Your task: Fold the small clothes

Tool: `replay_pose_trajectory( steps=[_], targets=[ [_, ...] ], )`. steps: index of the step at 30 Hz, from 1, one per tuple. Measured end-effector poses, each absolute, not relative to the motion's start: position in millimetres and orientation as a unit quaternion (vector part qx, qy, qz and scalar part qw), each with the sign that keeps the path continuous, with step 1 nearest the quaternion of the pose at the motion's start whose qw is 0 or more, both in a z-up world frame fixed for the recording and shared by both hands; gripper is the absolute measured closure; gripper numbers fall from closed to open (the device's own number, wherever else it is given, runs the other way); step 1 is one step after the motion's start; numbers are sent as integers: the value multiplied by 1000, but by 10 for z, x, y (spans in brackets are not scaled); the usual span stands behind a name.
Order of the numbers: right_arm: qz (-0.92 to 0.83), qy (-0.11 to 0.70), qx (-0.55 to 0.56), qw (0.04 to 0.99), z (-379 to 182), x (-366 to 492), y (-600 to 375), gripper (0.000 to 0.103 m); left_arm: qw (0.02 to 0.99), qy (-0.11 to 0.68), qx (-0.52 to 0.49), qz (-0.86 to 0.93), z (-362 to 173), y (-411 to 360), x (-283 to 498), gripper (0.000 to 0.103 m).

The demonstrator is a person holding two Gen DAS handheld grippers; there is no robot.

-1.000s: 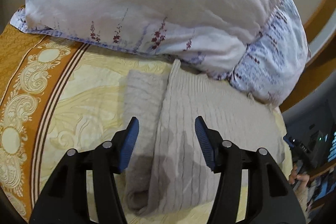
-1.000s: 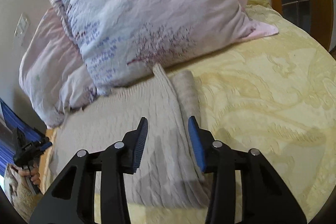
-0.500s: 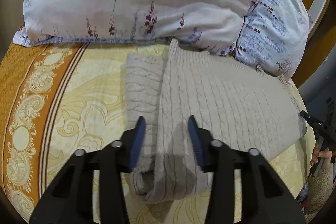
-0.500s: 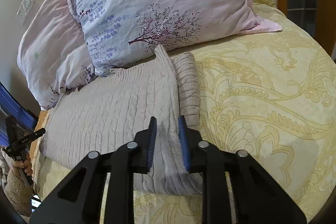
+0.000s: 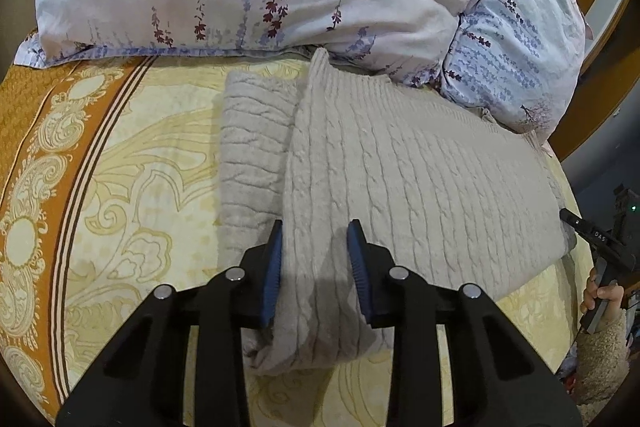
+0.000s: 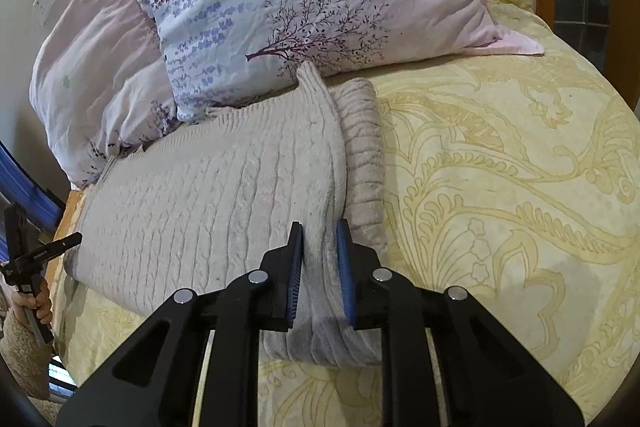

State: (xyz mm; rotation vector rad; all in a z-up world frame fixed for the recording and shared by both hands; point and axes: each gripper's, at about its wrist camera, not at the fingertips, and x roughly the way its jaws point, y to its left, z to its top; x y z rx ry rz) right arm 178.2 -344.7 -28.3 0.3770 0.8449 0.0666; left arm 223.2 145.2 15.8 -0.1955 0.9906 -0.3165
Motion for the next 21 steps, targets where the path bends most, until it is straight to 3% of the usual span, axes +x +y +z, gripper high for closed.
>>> replay_pose_trajectory(
  steps=[3,5,6,7,21],
  targets=[
    [31,409,180,894,-287,1773,-3447,84,862,474,-98,-154,153,1460,2214,72],
    [30,411,171,895,-298,1781,-3431,89,860,475,-100,-155,153,1459,2205,81],
    [29,411,169,895,-294,1780,-3426,91,859,476,-104,-158,152,1466,2192,92],
    [30,408,171,896,-278,1764,-3426,92,855,478,-113,-163,153,1480,2183,95],
    [32,392,192,899,-92,1471,-3444,93,847,474,-143,-192,263,1687,2003,96]
  ],
)
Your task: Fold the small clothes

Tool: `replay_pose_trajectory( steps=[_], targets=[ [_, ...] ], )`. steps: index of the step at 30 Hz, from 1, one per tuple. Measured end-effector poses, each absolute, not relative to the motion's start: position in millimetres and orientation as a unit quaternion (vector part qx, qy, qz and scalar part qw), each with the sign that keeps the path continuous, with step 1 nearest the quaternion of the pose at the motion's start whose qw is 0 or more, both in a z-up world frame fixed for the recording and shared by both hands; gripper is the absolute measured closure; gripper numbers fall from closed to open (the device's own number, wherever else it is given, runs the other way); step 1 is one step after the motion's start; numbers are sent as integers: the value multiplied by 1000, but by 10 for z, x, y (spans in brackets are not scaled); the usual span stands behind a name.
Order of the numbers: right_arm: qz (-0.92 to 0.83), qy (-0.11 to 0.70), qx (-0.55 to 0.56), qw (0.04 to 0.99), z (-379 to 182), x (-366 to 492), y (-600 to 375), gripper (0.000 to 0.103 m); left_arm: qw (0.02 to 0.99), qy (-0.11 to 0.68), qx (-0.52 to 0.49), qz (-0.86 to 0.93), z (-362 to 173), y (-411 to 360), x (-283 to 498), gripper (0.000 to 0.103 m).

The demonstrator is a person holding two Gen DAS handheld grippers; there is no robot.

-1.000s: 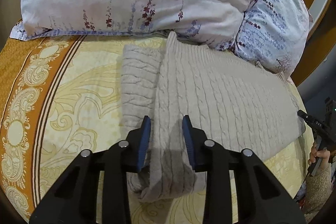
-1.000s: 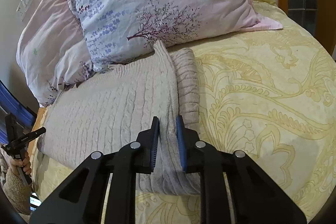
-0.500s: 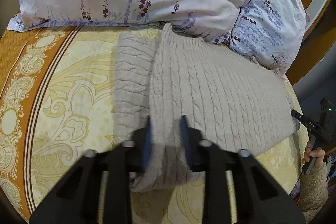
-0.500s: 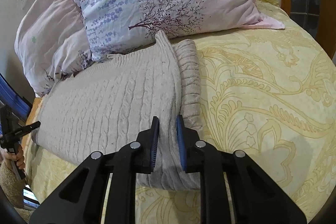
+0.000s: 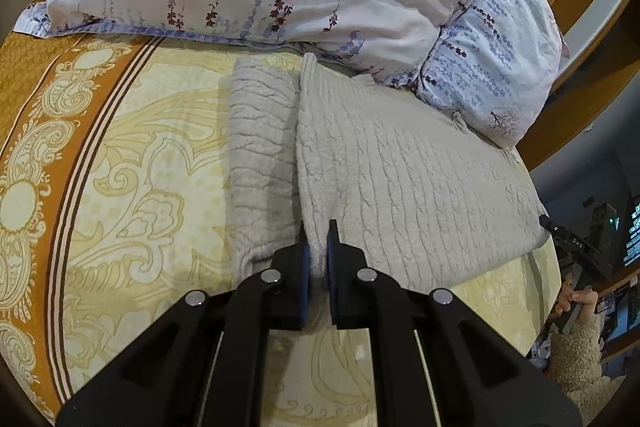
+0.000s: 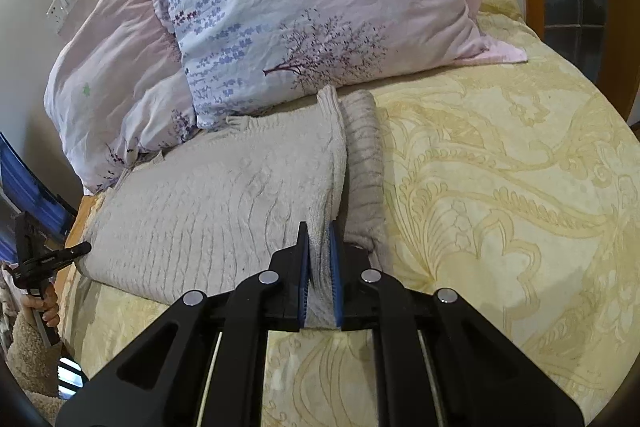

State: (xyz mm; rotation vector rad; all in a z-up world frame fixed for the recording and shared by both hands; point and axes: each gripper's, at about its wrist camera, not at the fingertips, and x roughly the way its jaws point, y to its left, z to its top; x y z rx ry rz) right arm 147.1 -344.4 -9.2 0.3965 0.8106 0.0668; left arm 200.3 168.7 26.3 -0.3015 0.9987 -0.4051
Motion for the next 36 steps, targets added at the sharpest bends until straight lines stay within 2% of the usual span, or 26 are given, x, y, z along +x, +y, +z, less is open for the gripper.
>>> replay_pose_trajectory(
  steps=[9,11,12,13,14,16,18,24,27,29,31,34,36],
  targets=[
    [-23,424,193,884,-318,1534,-3493,92,846,480,-143,-183,113,1696,2044,93],
    [-29,425,184,886,-286,1538,-3456,81,848,474,-145,-186,130,1709,2020,89],
    [-35,425,183,886,-261,1539,-3452,76,848,470,-150,-191,139,1725,2016,85],
    [-42,425,182,885,-245,1542,-3456,64,848,467,-158,-196,151,1748,2017,81],
    [-51,422,183,886,-209,1546,-3470,59,848,462,-168,-199,168,1780,2017,74],
    [-55,409,187,891,-144,1546,-3482,59,851,447,-188,-200,230,1844,2016,59],
    [-54,390,174,902,-30,1560,-3404,58,868,423,-184,-184,334,1864,1989,51],
    [18,392,112,913,19,1852,-2865,59,891,380,-131,-214,577,1475,1996,37],
    [26,412,107,904,-83,2016,-2733,58,887,405,-88,-202,502,1256,2111,36],
    [23,429,110,896,-159,2088,-2727,51,879,431,-76,-189,370,1204,2184,36],
    [21,445,114,888,-259,2119,-2734,48,873,448,-70,-179,262,1181,2230,36],
    [14,445,108,889,-232,2105,-2681,47,874,445,-68,-182,264,1181,2210,33],
    [13,441,113,890,-166,2101,-2635,43,871,441,-92,-194,321,1240,2199,31]
  ],
)
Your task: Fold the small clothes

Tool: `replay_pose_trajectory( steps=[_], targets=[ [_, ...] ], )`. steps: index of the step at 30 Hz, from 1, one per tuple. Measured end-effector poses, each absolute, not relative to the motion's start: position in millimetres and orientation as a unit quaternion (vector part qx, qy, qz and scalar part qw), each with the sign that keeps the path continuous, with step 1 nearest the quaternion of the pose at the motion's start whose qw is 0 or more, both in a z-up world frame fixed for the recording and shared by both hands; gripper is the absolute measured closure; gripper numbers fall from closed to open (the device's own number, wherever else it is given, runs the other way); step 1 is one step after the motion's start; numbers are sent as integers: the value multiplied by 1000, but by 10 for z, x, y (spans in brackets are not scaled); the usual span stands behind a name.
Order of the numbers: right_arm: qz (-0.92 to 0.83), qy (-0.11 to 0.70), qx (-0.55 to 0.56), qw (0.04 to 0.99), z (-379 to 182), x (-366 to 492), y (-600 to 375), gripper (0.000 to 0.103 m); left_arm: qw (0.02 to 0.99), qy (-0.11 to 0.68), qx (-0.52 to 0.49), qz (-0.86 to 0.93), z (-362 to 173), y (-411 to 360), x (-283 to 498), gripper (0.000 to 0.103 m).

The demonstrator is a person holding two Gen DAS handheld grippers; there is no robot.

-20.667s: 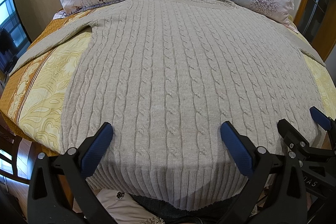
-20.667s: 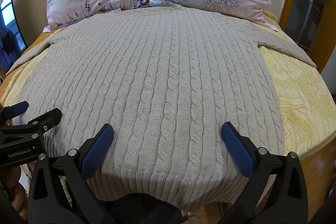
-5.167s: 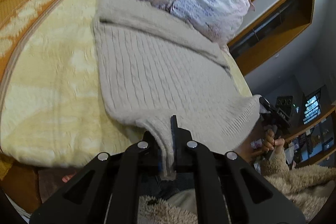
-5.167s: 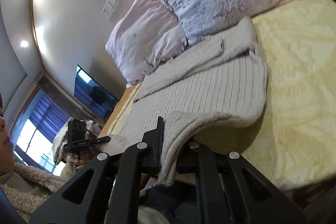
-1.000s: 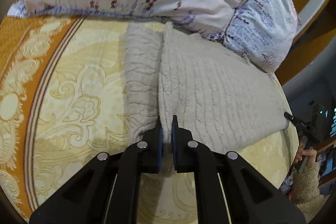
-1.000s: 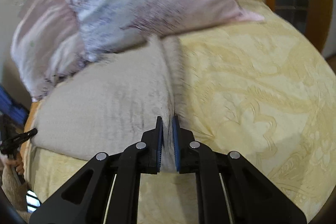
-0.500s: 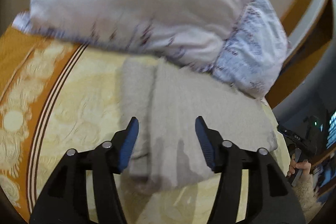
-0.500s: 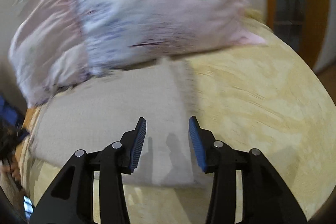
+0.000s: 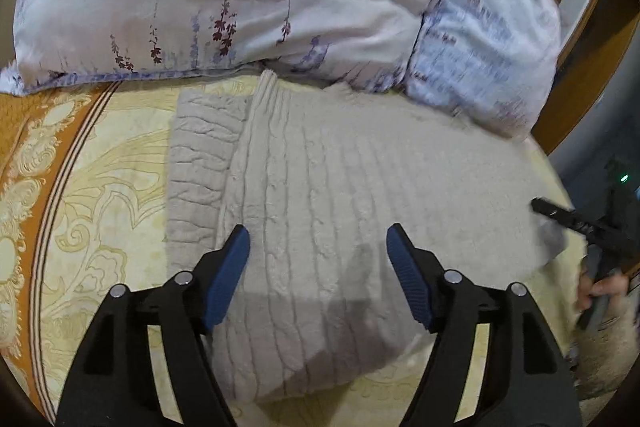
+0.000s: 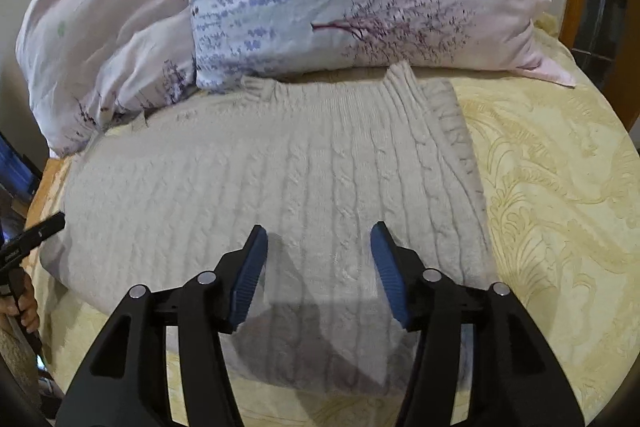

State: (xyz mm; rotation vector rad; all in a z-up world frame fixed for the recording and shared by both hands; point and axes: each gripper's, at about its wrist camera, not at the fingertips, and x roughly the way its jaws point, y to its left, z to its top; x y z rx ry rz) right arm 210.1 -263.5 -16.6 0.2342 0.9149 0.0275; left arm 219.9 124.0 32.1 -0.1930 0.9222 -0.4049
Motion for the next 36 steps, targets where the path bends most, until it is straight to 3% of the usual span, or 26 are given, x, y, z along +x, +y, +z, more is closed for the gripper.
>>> replay_pose_trajectory(
  steps=[4,14,24,36],
  targets=[
    [44,417,94,903,25,2196,-2348,30,874,422,-153,-187,452,1524,2250,23],
    [70,432,38,898,-60,2536,-1669,30,834,478,-233,-146,184,1921,2598,22],
    [50,432,3,901,-205,2536,-1527,26,817,478,-279,-162,80,1938,2720,25],
    [49,420,9,906,-194,2476,-1559,26,819,483,-266,-157,88,1772,2747,26]
  ],
)
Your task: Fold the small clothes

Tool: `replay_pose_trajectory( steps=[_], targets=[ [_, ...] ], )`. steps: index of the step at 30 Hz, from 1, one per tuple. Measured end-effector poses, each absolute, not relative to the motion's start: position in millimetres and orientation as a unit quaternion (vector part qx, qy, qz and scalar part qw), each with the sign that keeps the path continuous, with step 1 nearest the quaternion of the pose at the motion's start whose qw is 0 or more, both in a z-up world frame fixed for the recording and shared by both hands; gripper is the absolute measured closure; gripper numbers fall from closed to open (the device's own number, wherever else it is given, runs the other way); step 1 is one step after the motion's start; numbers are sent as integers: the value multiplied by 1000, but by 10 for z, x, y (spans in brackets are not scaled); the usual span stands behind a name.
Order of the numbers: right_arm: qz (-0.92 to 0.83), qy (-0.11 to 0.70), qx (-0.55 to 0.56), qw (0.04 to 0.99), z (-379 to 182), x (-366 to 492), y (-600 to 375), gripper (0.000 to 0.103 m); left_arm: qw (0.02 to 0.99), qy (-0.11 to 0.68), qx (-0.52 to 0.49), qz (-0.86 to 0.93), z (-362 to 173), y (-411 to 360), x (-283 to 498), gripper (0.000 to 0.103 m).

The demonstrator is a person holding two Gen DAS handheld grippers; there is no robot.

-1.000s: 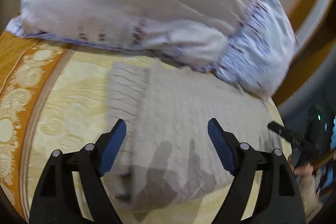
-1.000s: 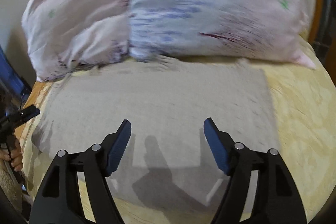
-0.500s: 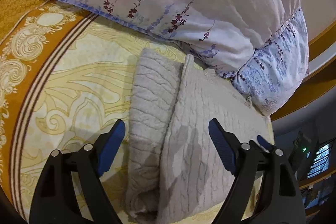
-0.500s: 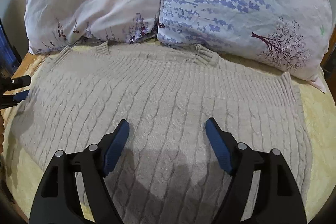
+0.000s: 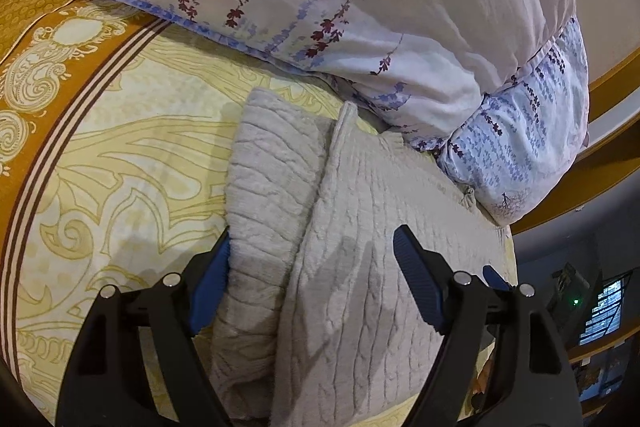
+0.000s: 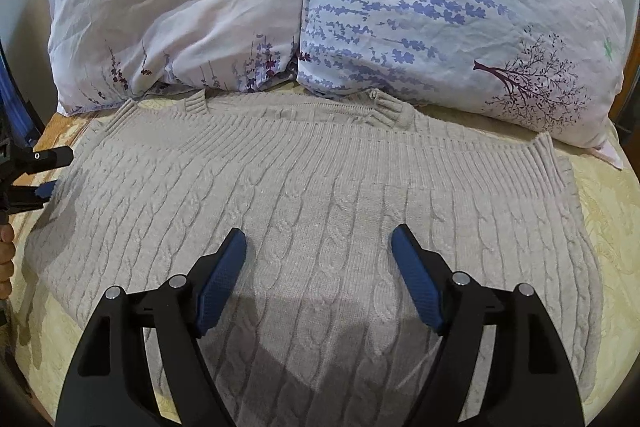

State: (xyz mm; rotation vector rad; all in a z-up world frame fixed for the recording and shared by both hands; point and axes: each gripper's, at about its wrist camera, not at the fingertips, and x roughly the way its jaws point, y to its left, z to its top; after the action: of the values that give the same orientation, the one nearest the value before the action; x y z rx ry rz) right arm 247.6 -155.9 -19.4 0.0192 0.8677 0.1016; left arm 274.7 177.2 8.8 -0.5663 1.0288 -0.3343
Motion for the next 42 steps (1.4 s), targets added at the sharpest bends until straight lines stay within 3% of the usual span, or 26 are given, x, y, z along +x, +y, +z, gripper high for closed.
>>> replay_pose_trajectory(
  steps=[8,11,12,13,27,34,42],
  targets=[
    [51,418,3,907,-217,2479,-1540,26,812,482,-294,-149,65,1741,2740,56],
    [50,417,-1,908,-229,2484,-1523,26,806,484,-305,-153,46,1733,2749,69],
    [50,416,-3,908,-230,2482,-1517,26,805,486,-305,-153,40,1725,2748,78],
    [50,416,-5,908,-238,2487,-1512,25,802,489,-306,-154,29,1708,2748,79],
    [63,424,-1,904,-219,2500,-1540,25,802,442,-338,-216,614,1285,2709,86],
    [74,422,27,903,-109,2335,-1740,22,792,435,-333,-269,803,693,2739,87],
    [45,412,74,907,28,1995,-2363,19,765,453,-335,-312,670,-196,2808,88]
  ],
)
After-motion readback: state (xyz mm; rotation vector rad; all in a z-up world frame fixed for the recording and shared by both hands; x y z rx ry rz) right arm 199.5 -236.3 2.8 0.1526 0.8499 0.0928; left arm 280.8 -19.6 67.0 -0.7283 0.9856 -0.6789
